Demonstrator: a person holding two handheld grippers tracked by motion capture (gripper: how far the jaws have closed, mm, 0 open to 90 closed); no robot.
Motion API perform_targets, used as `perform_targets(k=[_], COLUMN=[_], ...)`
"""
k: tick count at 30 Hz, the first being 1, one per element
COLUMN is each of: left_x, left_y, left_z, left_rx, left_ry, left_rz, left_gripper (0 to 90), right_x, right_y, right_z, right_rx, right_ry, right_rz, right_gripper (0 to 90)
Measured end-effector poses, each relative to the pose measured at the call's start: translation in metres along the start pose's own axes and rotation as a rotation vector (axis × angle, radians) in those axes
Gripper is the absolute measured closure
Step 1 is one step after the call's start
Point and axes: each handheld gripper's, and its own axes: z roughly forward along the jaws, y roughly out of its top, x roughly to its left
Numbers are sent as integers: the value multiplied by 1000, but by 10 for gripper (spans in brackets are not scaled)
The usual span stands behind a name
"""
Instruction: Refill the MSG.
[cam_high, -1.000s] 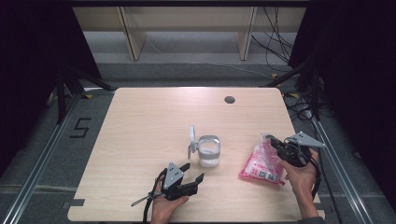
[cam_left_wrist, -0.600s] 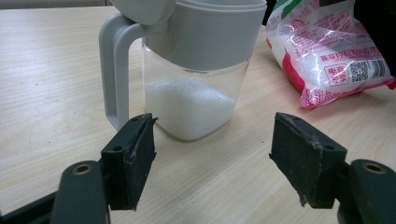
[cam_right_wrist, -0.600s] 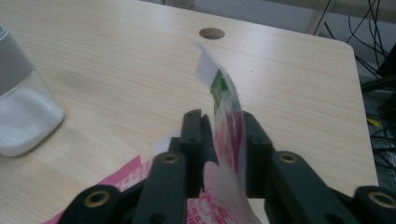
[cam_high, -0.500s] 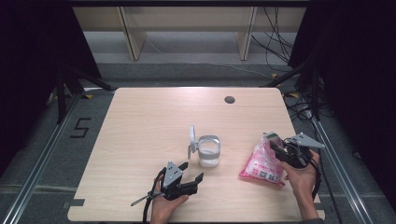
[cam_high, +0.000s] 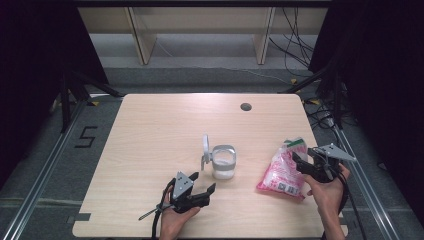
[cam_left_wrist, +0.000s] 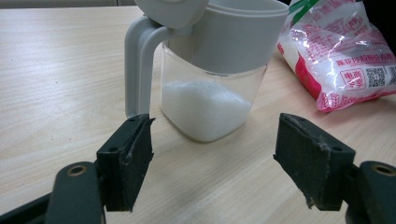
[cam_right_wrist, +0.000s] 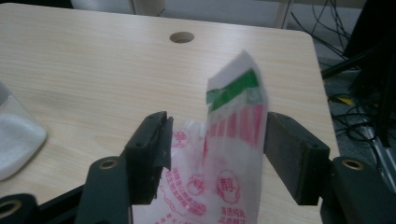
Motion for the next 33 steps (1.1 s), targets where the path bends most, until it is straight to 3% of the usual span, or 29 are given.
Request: perform_targets(k=[1,2,3,4,7,8,9,11,14,16,18,19,20,21,26,27,29,30,31,33], left_x=[0,1,1,1,3,3,3,4,6,7,8,8,9,11,16,17,19,20,21,23], left_y=[0,0,1,1,2,1,2,2,2,3,4,4,5,6,8,8,10,11,13,15], left_z=[0,-1,-2,-2,-3,-3,-4,-4,-4,-4,-5,-5,-6,-7,-9,-9,-11,-11,-12,-13], left_rx=[0,4,1,0,0,-4,0,-5,-12,-11,-12,-21,-18,-8,-21,-24,-25,-31,-29,-30], left_ry=[4,6,4,5,11,4,10,12,10,15,22,16,17,12,7,-1,14,11,13,17], left_rz=[-1,3,1,3,1,3,5,5,-2,1,-7,-10,-8,20,-26,-25,-24,-30,-31,-13], left_gripper=[266,266,266,266,272,276,281,281,281,281,280,277,272,267,261,264,272,277,289,310], right_x=[1,-3,1,0,5,4,4,9,11,18,20,25,23,26,38,37,41,45,44,48], right_y=[0,0,0,0,-1,-1,-1,-1,-2,-3,-3,-4,-4,-5,-10,-10,-11,-12,-13,-15], right_z=[-2,-3,-4,-5,-7,-5,-5,-6,-5,-5,-5,-4,-3,-3,0,1,1,0,1,2], right_rx=[4,-15,-13,-24,-6,-22,-22,-15,-20,-21,-22,-6,-9,-6,17,10,22,20,17,21], right_ry=[1,-2,-9,-9,12,17,22,29,45,56,71,80,88,91,127,134,153,151,176,177], right_rz=[14,-23,2,-23,6,-30,-34,-8,-51,-35,-62,-43,-78,-74,-85,-114,-121,-93,-132,-132], right_gripper=[418,414,413,413,413,415,416,414,413,413,411,411,410,409,401,400,399,398,398,396])
